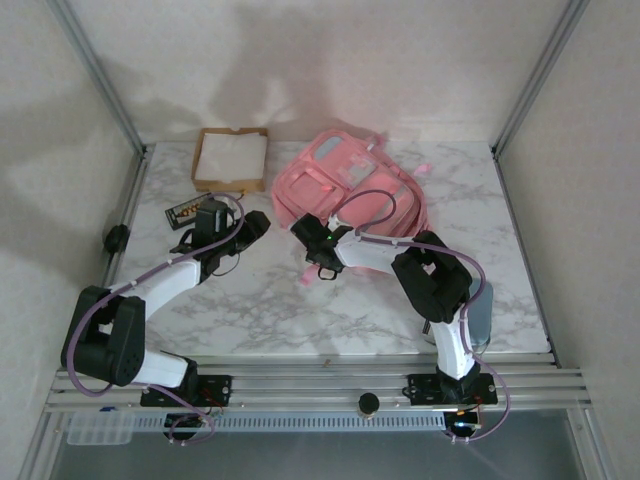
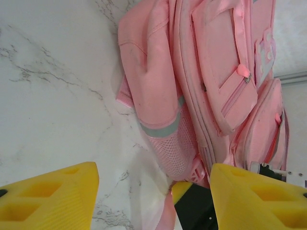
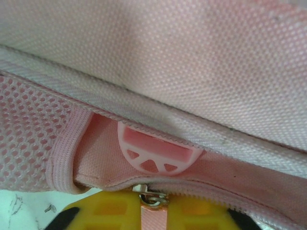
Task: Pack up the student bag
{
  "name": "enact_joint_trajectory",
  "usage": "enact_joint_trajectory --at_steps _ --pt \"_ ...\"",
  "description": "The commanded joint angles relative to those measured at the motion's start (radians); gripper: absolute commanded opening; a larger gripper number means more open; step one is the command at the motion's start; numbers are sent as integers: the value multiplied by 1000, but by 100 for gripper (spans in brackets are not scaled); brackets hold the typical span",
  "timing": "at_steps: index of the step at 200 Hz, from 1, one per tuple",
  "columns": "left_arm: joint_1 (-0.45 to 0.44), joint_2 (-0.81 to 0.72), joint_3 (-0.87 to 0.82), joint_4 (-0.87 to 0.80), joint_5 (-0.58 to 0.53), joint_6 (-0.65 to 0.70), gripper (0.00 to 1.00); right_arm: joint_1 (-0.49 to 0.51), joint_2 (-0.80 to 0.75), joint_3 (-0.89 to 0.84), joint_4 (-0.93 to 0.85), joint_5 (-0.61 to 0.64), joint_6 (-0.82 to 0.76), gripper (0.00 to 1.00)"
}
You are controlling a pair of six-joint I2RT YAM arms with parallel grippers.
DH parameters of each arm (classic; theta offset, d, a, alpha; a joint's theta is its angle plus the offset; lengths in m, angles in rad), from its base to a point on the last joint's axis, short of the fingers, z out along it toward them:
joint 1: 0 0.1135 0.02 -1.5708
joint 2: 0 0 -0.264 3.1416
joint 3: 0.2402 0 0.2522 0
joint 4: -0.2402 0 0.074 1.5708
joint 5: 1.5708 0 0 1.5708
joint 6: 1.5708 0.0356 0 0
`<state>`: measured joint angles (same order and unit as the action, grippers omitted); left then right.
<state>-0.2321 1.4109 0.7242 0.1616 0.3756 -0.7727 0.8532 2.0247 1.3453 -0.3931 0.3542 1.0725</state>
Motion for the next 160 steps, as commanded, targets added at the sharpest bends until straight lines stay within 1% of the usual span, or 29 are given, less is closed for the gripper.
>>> enact_joint_trajectory --at_steps 1,21,31,44,58,72,91,106,121,130,138,145,160 --pt "-1 13 -8 33 22 -18 63 -15 -51 -14 5 15 -22 9" --pt "-7 9 -18 56 31 -51 64 -16 -94 -30 -1 -5 -49 6" --pt "-15 12 -25 81 38 -84 65 -17 -122 -42 -6 -15 -59 3" --pt "-34 32 -24 128 56 -143 66 -17 -164 -76 23 -47 -88 1" --pt "-70 73 -10 194 76 -209 67 -29 -185 -108 62 -122 -111 0" --pt "-124 111 5 240 56 -268 67 -34 -191 -123 62 -149 -115 0" --pt "-178 177 19 278 8 -337 63 -35 -196 -131 41 -132 -123 0" --pt "-192 233 17 336 16 -405 59 -35 -207 -140 49 -127 -132 0" --pt "-221 274 11 414 -26 -464 58 -34 -206 -143 58 -126 -139 0" --pt "-240 323 45 416 -32 -471 57 -35 -199 -144 56 -131 -140 0" --pt "-249 370 87 395 -16 -483 54 -34 -193 -142 57 -131 -141 0" --pt "-253 405 103 409 -13 -503 52 -35 -189 -141 57 -133 -143 0" --pt "-256 439 86 490 -71 -550 44 -33 -188 -151 57 -142 -132 0"
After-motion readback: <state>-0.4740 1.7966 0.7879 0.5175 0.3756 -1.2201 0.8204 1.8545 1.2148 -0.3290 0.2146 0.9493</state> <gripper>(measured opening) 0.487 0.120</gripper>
